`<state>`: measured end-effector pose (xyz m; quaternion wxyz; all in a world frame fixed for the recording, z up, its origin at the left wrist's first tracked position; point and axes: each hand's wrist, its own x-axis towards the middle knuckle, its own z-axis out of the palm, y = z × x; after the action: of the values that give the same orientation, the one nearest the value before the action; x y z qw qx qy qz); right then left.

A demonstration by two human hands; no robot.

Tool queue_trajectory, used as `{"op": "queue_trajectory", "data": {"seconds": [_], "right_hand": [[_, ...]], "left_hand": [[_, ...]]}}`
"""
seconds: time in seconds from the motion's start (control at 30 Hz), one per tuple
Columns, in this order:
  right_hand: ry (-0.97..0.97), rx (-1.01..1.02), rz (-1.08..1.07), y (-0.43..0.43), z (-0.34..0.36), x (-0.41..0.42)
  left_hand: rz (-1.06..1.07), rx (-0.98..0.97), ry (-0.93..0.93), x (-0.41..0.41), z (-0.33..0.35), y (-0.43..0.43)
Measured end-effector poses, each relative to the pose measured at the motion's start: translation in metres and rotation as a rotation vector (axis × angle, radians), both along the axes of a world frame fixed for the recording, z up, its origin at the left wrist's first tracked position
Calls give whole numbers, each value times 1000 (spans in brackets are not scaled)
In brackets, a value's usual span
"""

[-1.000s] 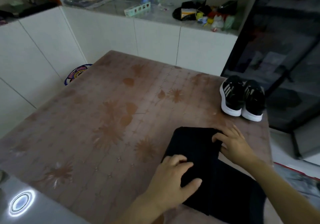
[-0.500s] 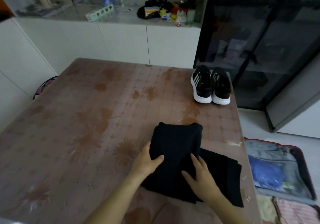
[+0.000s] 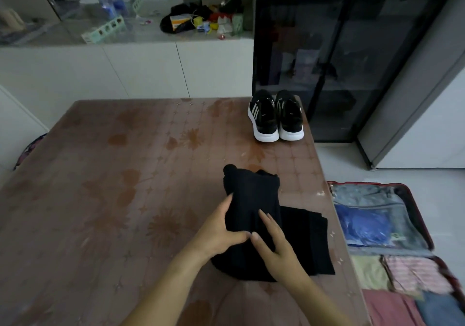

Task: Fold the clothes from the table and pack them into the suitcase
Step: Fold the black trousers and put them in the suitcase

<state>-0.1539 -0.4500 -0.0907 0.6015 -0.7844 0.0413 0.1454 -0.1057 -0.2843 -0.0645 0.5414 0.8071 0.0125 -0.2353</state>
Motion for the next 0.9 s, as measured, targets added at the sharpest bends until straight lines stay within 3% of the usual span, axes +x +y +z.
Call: {"op": "queue_trajectory", "data": {"seconds": [0.17, 0.33, 0.4, 0.47, 0.57, 0.7, 0.8, 0.9], "right_hand": [[47, 306, -115, -22, 17, -4], [54, 341, -265, -62, 12, -11], [64, 324, -317, -76, 7, -14], [64, 279, -336, -87, 2, -14], [63, 142, -345, -97, -11, -14], [78, -49, -424, -109, -21, -15], [-26, -282, -403, -111, -21, -18], [-15, -323, -334, -106, -23, -24]], "left_hand": [[-223, -13, -100, -16, 17, -36], [-362, -9, -133, -26, 13, -69], [-364, 81, -223, -21, 4, -80], [-386, 266, -321, -12, -11, -91], [-380, 510, -328, -3, -31, -113], [-398, 661, -353, 2, -37, -142], [-433, 768, -449, 8, -36, -157], [-442, 828, -539, 25, -36, -161]]}}
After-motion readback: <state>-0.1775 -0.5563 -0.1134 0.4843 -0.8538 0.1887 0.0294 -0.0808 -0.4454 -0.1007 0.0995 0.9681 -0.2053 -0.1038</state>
